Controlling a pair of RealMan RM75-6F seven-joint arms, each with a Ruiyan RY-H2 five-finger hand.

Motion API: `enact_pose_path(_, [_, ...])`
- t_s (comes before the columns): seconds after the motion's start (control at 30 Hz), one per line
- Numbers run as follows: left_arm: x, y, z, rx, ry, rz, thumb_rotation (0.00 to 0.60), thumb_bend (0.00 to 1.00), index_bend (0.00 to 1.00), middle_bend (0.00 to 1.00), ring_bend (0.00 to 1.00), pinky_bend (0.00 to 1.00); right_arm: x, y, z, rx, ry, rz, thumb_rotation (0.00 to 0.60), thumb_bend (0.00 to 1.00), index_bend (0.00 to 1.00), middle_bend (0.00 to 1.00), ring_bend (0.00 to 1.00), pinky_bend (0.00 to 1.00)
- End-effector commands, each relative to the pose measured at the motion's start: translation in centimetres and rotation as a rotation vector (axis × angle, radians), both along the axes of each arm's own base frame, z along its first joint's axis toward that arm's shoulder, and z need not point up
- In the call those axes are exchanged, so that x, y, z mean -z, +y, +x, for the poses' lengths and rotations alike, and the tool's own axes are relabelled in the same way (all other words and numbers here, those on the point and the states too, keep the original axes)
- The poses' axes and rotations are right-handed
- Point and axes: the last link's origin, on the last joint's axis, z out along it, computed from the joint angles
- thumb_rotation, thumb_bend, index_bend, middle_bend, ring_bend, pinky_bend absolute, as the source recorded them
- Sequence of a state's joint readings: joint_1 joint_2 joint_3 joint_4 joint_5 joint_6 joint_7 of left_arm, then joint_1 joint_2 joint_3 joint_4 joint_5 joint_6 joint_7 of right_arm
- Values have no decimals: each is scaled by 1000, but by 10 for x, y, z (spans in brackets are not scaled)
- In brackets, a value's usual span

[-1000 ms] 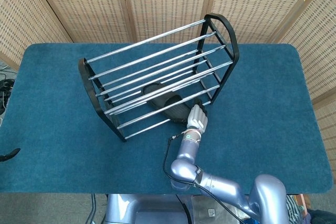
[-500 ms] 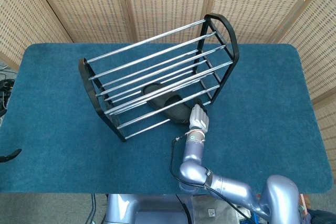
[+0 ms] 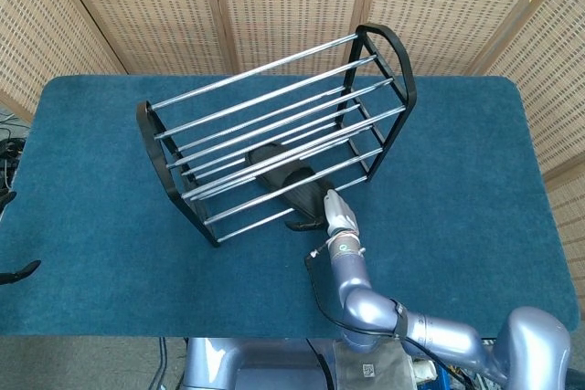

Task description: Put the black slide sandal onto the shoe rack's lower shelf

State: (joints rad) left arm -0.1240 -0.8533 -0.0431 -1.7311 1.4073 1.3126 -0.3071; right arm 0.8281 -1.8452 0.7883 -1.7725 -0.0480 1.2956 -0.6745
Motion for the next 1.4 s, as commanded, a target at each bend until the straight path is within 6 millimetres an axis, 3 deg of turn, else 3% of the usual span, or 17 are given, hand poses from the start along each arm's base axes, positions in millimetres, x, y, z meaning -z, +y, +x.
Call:
enact_pose_path(0.03, [0, 0, 0, 0, 2, 1, 600, 209, 0, 0, 0, 0, -6, 4, -13, -77, 20, 9, 600, 0, 0, 0, 0, 74])
enact_pose_path(0.47, [6, 0, 4, -3, 40, 11, 600, 209, 0, 0, 0, 0, -40, 24, -89, -314, 126, 32, 600, 0, 0, 0, 0, 48])
enact_pose_path(0.6, [7, -2, 6, -5, 57, 26, 600, 210, 0, 0, 0, 0, -58, 34, -129, -459, 194, 80, 600, 0, 0, 0, 0, 0])
enact_pose_path(0.83, [11, -4, 10, -3, 82, 42, 600, 210, 0, 0, 0, 0, -85, 41, -195, -646, 468, -45, 600, 0, 0, 0, 0, 0])
enact_pose_path(1.03, [14, -4, 14, 12, 102, 59, 600, 210, 0, 0, 0, 0, -117, 71, -250, -708, 563, -176, 600, 0, 0, 0, 0, 0])
enact_pose_path(1.2, [17, -6, 17, 20, 115, 64, 600, 210, 0, 0, 0, 0, -136, 104, -270, -663, 551, -232, 600, 0, 0, 0, 0, 0])
enact_pose_path(1.4, [20, -8, 20, 31, 127, 66, 600, 210, 0, 0, 0, 0, -155, 127, -273, -605, 551, -288, 600, 0, 0, 0, 0, 0])
